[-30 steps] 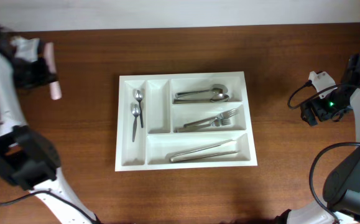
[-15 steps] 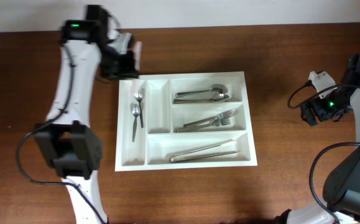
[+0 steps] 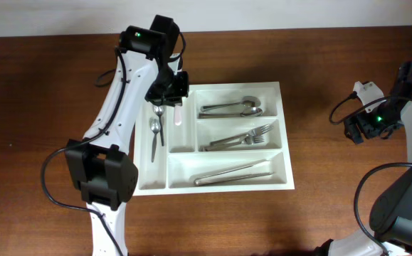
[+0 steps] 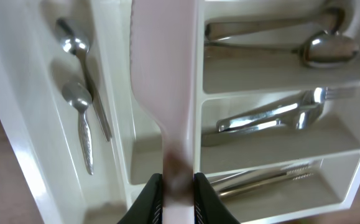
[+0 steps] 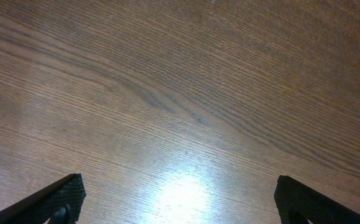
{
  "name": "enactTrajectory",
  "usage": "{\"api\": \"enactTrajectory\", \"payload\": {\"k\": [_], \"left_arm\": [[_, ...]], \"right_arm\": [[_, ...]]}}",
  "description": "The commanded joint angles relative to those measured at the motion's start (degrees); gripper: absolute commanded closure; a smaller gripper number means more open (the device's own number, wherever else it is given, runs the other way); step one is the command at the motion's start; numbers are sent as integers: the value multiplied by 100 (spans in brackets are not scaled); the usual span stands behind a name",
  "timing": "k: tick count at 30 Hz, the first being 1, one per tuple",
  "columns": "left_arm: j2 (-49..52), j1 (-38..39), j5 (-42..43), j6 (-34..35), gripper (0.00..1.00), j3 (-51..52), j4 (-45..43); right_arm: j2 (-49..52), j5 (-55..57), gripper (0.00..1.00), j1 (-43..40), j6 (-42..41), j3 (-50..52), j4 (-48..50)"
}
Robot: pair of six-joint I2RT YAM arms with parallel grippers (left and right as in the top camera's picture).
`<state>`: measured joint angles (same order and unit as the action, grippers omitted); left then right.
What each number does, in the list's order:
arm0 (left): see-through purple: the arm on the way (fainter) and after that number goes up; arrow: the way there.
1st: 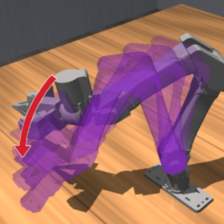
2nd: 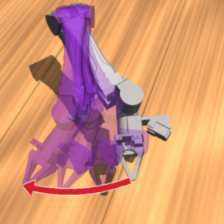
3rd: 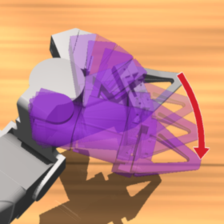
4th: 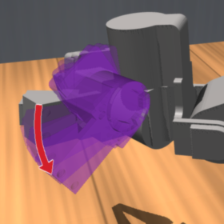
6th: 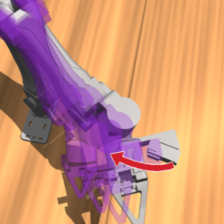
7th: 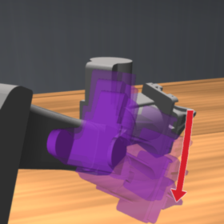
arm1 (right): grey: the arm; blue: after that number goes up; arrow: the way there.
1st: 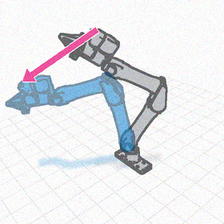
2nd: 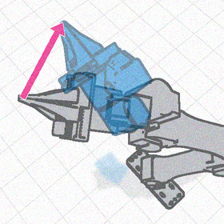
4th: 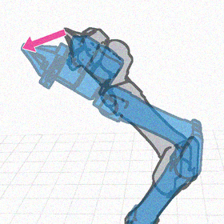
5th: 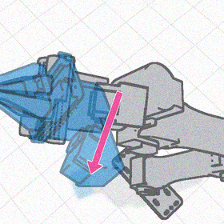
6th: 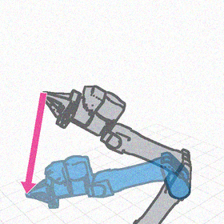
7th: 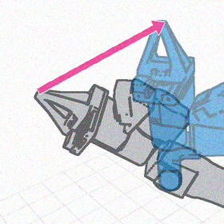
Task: Pack container
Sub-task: 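Carry the knife right and lower it into the narrow second compartment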
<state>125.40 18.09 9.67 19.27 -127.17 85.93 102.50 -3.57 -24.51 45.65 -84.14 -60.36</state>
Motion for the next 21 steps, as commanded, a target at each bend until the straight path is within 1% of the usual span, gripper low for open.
{"api": "enactTrajectory", "payload": {"k": [1,8,16,21], "left_arm": [[28,81,-205,581,94,157,-42],[28,94,-212,573,94,695,-350],[28,101,-636,509,94,1263,-691],[28,107,-621,487,94,1740,-887]], "right_arm": [[11,-92,1,0,42,35,-2],[11,-92,1,0,42,35,-2],[11,-92,1,0,42,35,-2],[11,-92,1,0,42,35,-2]]}}
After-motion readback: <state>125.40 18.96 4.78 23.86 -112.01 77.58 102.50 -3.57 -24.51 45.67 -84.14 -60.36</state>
